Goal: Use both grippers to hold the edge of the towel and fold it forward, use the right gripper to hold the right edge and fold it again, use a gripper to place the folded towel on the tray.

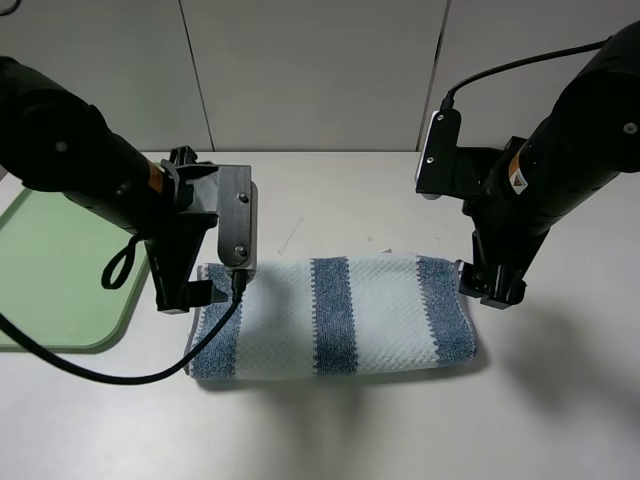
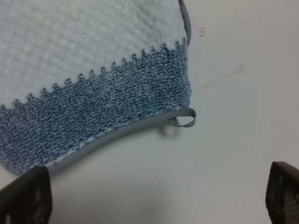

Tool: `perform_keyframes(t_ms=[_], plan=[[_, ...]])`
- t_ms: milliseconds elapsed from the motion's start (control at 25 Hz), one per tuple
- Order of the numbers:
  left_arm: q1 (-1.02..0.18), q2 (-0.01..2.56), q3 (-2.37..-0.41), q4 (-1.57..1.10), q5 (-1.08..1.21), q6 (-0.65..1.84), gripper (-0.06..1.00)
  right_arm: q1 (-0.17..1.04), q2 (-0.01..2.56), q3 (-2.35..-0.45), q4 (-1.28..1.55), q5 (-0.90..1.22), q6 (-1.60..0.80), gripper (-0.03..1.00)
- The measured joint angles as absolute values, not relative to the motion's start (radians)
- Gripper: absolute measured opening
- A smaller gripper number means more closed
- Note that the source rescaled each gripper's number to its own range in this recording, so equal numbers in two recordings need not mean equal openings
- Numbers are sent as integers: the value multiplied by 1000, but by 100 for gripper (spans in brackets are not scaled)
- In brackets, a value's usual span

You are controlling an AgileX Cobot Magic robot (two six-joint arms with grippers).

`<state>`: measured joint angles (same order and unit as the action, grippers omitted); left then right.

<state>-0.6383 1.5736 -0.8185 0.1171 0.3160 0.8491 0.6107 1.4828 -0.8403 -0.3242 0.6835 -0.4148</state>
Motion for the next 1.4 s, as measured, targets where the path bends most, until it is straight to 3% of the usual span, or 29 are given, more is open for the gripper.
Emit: perform_keyframes(t_ms=[320,1120,1400], plan=[[-638,1454,-818,123,387,694,100,611,1484,-840,-324,683,-415,100],[-638,729,-818,125,807,97,100,611,1484,-840,-166,707,-178,100],[-638,516,-818,128,1030,0,100,611,1484,-840,-76,704,-153,100]])
